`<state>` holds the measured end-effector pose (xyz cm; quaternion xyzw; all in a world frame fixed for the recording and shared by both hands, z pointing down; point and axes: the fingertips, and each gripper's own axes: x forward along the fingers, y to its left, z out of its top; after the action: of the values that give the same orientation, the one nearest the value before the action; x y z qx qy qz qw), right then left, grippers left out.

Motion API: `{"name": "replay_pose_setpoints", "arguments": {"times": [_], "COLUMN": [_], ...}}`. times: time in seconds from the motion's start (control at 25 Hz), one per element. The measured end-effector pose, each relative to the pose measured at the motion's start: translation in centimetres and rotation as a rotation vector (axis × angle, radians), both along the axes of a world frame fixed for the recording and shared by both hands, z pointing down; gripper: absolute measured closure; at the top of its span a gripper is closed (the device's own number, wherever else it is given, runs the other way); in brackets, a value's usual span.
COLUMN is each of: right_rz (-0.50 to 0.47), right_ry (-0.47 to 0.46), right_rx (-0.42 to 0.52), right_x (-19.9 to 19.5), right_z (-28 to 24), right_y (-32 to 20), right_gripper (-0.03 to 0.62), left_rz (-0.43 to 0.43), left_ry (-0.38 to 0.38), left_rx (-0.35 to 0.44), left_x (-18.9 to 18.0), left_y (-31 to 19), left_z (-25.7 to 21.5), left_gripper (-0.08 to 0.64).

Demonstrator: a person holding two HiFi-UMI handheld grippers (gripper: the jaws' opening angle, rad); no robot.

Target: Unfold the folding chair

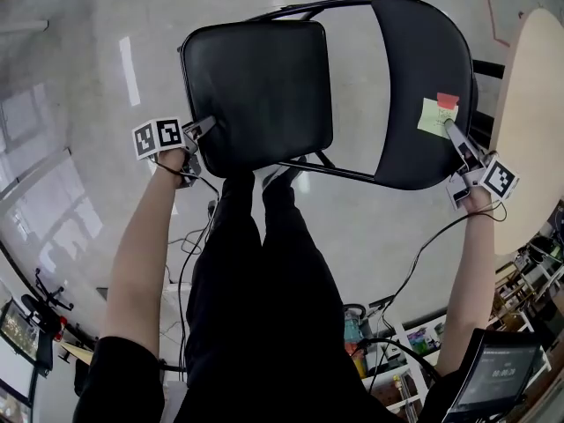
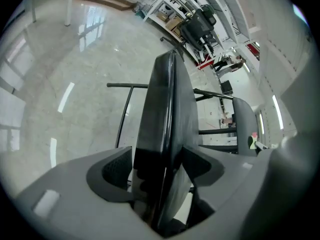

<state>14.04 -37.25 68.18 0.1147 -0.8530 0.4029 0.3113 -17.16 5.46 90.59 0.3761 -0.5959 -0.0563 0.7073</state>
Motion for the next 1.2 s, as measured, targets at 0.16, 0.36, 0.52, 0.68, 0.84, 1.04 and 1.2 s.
{"name": "replay_pose_setpoints", "arguments": {"times": [0.16, 0.36, 0.52, 0.68, 0.84, 1.04, 1.2], "right_rz": [0.032, 0.068, 0.068, 0.064, 0.048, 0.026, -0.025], "right_ry": [0.003, 0.053, 0.052, 0.055, 0.042, 0.002, -0.025], "right_rx": [-0.009, -0.003, 0.019, 0.004, -0.011, -0.001, -0.028], "right_x": [-0.3, 0.1, -0.8, -0.7, -1.0, -1.5, -2.0], "right_z": [-0.6, -1.0, -0.9, -1.7, -3.4, -4.8, -6.3], "right_y": [0.4, 1.1, 0.5, 1.2, 2.0, 2.6, 3.5], "right_gripper": [0.474, 0.474, 0.474, 0.476, 0.486, 0.486, 0.486], "left_rz": [0.107, 0.15, 0.149, 0.133, 0.072, 0.013, -0.017], "left_ry": [-0.205, -0.27, -0.277, -0.268, -0.251, -0.247, -0.269], "left_rx": [-0.115, -0.19, -0.187, -0.146, -0.109, -0.115, -0.12], "left_x": [-1.1, -0.2, 1.1, 5.1, 8.9, 12.6, 15.3], "left_y": [0.6, 2.5, 3.1, 3.2, 2.6, 1.8, 0.3], "left_z": [-1.4, -5.0, -8.8, -13.6, -17.3, -19.4, -21.9], "left_gripper": [0.219, 0.229, 0.238, 0.239, 0.244, 0.25, 0.261]}}
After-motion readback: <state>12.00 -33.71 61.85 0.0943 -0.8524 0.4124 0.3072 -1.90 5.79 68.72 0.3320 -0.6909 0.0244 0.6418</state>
